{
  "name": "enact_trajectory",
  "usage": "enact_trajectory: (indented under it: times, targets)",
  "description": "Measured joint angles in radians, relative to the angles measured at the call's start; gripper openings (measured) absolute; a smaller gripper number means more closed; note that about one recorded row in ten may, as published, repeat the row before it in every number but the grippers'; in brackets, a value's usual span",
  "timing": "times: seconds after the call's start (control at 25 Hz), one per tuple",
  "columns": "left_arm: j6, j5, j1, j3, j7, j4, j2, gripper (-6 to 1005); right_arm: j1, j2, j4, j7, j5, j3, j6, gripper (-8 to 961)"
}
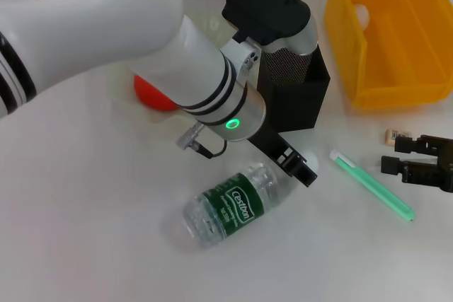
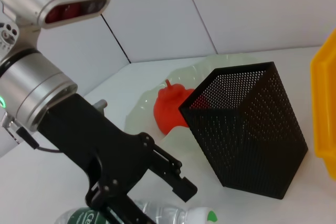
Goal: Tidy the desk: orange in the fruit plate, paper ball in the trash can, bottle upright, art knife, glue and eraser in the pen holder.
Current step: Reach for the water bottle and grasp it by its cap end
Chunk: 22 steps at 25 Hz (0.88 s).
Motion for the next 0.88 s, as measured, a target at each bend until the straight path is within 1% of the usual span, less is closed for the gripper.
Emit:
enact_trajectory:
  times: [0.12, 0.2, 0.32, 0.48, 0.76, 0.88]
  targets:
    - [-0.026, -0.018, 0.000, 0.025, 0.000, -0.005, 0.000, 798, 0.003, 0.002, 0.000, -0.001, 0.000, 0.000, 0.004, 728]
    - [-0.026, -0.018, 0.000, 0.025, 0.000, -0.005, 0.000, 798, 0.004, 0.002, 0.001, -0.001, 0.000, 0.000, 0.007, 727]
    - [-0.090, -0.033, 0.004, 0.066, 0.000, -0.019, 0.000, 798, 0.005, 0.006, 0.001, -0.002, 0.000, -0.005, 0.019, 727]
    - [-0.112, -0.035, 0.008, 0.082, 0.000, -0.025, 0.000, 799, 0.007, 0.008, 0.008, -0.002, 0.000, -0.005, 0.023, 727]
    - [-0.119, -0.035, 0.014, 0.086, 0.000, -0.037, 0.000, 799, 0.015, 0.004, 0.027, -0.009, 0.000, 0.001, 0.025, 727]
    - [-0.130, -0.035, 0.020, 0.089, 0.000, -0.040, 0.000, 767, 0.018, 0.004, 0.029, -0.013, 0.000, 0.001, 0.029, 727]
